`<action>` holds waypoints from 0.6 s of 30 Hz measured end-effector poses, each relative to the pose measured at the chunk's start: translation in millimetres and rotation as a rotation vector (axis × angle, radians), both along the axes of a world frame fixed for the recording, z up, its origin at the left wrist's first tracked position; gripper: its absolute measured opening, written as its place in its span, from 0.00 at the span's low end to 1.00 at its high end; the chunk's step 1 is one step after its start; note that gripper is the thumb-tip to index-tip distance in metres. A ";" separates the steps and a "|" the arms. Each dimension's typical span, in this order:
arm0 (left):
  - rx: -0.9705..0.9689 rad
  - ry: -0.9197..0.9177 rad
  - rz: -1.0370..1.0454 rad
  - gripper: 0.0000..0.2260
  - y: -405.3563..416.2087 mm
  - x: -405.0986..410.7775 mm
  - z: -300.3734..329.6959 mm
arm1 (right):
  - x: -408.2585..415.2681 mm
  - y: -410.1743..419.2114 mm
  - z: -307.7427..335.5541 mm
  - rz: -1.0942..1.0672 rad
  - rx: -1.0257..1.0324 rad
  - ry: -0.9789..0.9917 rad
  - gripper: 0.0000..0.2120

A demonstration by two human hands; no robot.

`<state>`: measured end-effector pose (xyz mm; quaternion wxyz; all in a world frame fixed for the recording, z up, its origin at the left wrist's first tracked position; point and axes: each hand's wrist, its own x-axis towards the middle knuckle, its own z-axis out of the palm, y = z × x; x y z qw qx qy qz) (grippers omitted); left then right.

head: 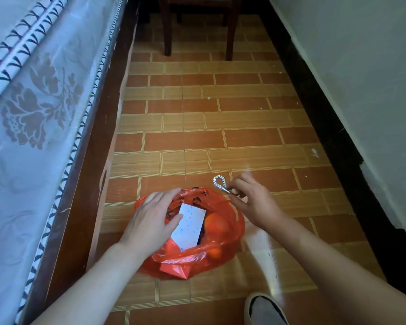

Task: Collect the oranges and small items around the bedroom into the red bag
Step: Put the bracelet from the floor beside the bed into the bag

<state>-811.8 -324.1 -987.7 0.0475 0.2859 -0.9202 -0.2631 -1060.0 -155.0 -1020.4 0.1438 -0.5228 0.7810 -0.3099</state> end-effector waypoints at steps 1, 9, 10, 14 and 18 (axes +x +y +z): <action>0.022 0.005 0.005 0.30 0.8 -1.2 3.1 | 9.5 -7.0 8.8 0.073 -0.017 0.031 0.07; -0.078 -0.078 -0.040 0.16 -7.9 10.8 -0.4 | 76.7 -44.2 1.6 0.393 0.032 0.096 0.11; -0.097 -0.103 -0.039 0.16 -9.9 14.2 -2.2 | 79.9 -46.2 -0.8 0.384 0.051 0.082 0.11; -0.172 -0.215 -0.062 0.16 -10.7 21.7 -8.0 | 89.0 -54.6 -10.2 0.376 0.152 0.065 0.12; -0.154 -0.242 0.013 0.18 -11.6 22.2 -6.7 | 89.9 -69.2 -15.7 0.423 0.226 0.083 0.15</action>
